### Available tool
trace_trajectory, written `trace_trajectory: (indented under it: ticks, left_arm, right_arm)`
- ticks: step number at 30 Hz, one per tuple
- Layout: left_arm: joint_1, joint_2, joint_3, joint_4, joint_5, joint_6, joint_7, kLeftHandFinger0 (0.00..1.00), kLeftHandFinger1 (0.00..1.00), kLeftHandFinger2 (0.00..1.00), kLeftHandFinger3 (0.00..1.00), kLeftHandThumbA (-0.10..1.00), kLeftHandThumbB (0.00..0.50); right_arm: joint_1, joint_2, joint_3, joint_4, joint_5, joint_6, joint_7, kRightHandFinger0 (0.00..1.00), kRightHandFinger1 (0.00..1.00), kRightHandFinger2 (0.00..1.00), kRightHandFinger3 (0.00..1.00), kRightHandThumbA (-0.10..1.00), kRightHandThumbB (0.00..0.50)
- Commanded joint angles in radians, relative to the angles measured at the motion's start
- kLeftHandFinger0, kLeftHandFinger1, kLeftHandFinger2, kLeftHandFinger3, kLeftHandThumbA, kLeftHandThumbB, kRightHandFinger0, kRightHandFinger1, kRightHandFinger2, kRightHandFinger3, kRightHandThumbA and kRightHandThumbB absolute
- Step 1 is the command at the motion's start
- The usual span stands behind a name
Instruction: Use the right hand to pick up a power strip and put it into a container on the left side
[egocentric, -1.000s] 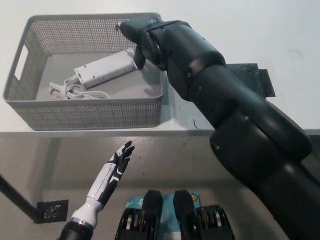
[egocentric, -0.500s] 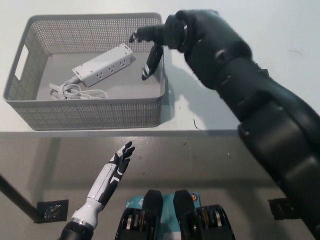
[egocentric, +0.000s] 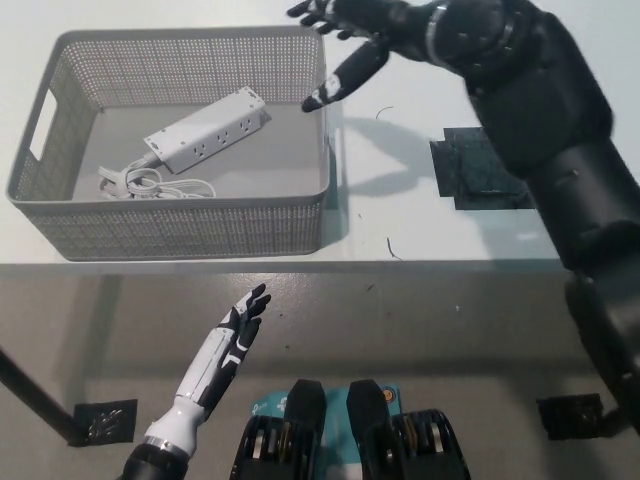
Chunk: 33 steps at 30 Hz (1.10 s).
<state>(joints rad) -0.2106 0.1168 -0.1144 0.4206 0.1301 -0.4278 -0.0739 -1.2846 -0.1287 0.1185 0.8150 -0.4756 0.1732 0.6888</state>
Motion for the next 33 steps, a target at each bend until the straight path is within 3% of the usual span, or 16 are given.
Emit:
trace_trajectory:
  ticks: [1,5,10,14,16,17,19,20,21,23,24,25,26,28,30,33]
  left_arm:
    - [-0.036,0.015,-0.009,-0.027,0.037,-0.028,0.004,1.0,1.0,1.0,1.0,1.0,0.137]
    - [-0.034,0.014,-0.01,-0.025,0.04,-0.034,0.007,1.0,1.0,1.0,1.0,1.0,0.132]
    - [-0.033,0.013,-0.01,-0.021,0.048,-0.033,0.014,1.0,1.0,1.0,1.0,1.0,0.13]
    - [-0.035,0.009,-0.009,-0.011,0.043,-0.037,0.014,1.0,1.0,1.0,1.0,1.0,0.124]
    - [-0.034,0.008,-0.01,-0.009,0.049,-0.039,0.018,1.0,1.0,1.0,1.0,1.0,0.12]
    - [-0.034,0.008,-0.01,-0.01,0.053,-0.04,0.02,1.0,1.0,1.0,1.0,1.0,0.111]
    - [-0.031,0.005,-0.012,-0.009,0.055,-0.042,0.022,1.0,1.0,1.0,1.0,1.0,0.108]
    - [-0.029,0.004,-0.011,-0.008,0.054,-0.041,0.022,1.0,1.0,1.0,1.0,1.0,0.108]
    - [-0.028,0.004,-0.011,-0.009,0.052,-0.039,0.021,1.0,1.0,1.0,1.0,1.0,0.108]
    - [-0.028,0.004,-0.01,-0.01,0.049,-0.037,0.019,1.0,1.0,1.0,1.0,1.0,0.109]
    - [-0.028,0.004,-0.01,-0.008,0.048,-0.041,0.019,1.0,1.0,1.0,1.0,1.0,0.102]
    - [-0.03,0.004,-0.011,-0.005,0.045,-0.042,0.017,1.0,1.0,1.0,1.0,1.0,0.107]
    - [-0.03,0.004,-0.01,-0.004,0.043,-0.042,0.015,1.0,1.0,1.0,1.0,1.0,0.109]
    - [-0.031,0.004,-0.012,-0.004,0.044,-0.042,0.018,1.0,1.0,1.0,1.0,1.0,0.107]
    - [-0.032,0.004,-0.014,-0.002,0.046,-0.042,0.02,1.0,1.0,1.0,1.0,1.0,0.106]
    - [-0.033,0.004,-0.012,-0.001,0.049,-0.042,0.022,1.0,1.0,1.0,1.0,1.0,0.107]
  right_arm:
    - [-0.066,-0.296,-0.446,-1.011,0.792,0.297,0.104,1.0,1.0,1.0,1.0,1.0,0.434]
    - [0.032,-0.334,-0.495,-1.158,0.915,0.297,0.033,1.0,1.0,1.0,1.0,1.0,0.399]
    - [0.146,-0.278,-0.605,-1.386,0.973,0.279,-0.095,1.0,1.0,1.0,1.0,1.0,0.454]
    - [0.256,-0.253,-0.587,-1.538,1.01,0.117,-0.235,1.0,1.0,1.0,1.0,1.0,0.439]
    - [0.29,-0.22,-0.562,-1.601,0.937,0.039,-0.29,1.0,1.0,1.0,1.0,1.0,0.427]
    - [0.316,-0.194,-0.544,-1.643,0.872,-0.016,-0.324,1.0,1.0,1.0,1.0,1.0,0.452]
    - [0.354,-0.155,-0.517,-1.686,0.804,-0.079,-0.358,1.0,1.0,1.0,1.0,1.0,0.457]
    - [0.388,-0.131,-0.498,-1.711,0.751,-0.126,-0.37,1.0,1.0,1.0,1.0,1.0,0.433]
    - [0.416,-0.121,-0.485,-1.731,0.707,-0.156,-0.372,1.0,1.0,1.0,1.0,1.0,0.362]
    - [0.46,-0.104,-0.467,-1.751,0.664,-0.194,-0.375,1.0,1.0,1.0,1.0,1.0,0.312]
    - [0.498,-0.096,-0.46,-1.764,0.585,-0.239,-0.375,1.0,1.0,1.0,1.0,1.0,0.207]
    - [0.516,-0.078,-0.448,-1.765,0.606,-0.244,-0.382,1.0,1.0,1.0,1.0,0.94,0.141]
    - [0.515,-0.069,-0.44,-1.765,0.606,-0.25,-0.387,1.0,1.0,1.0,1.0,0.94,0.125]
    - [0.558,-0.067,-0.433,-1.765,0.63,-0.269,-0.383,1.0,1.0,1.0,1.0,0.97,0.176]
    - [0.608,-0.051,-0.429,-1.765,0.608,-0.288,-0.395,1.0,1.0,1.0,1.0,1.0,0.149]
    - [0.647,0.011,-0.396,-1.765,0.57,-0.312,-0.425,1.0,1.0,1.0,1.0,1.0,0.197]
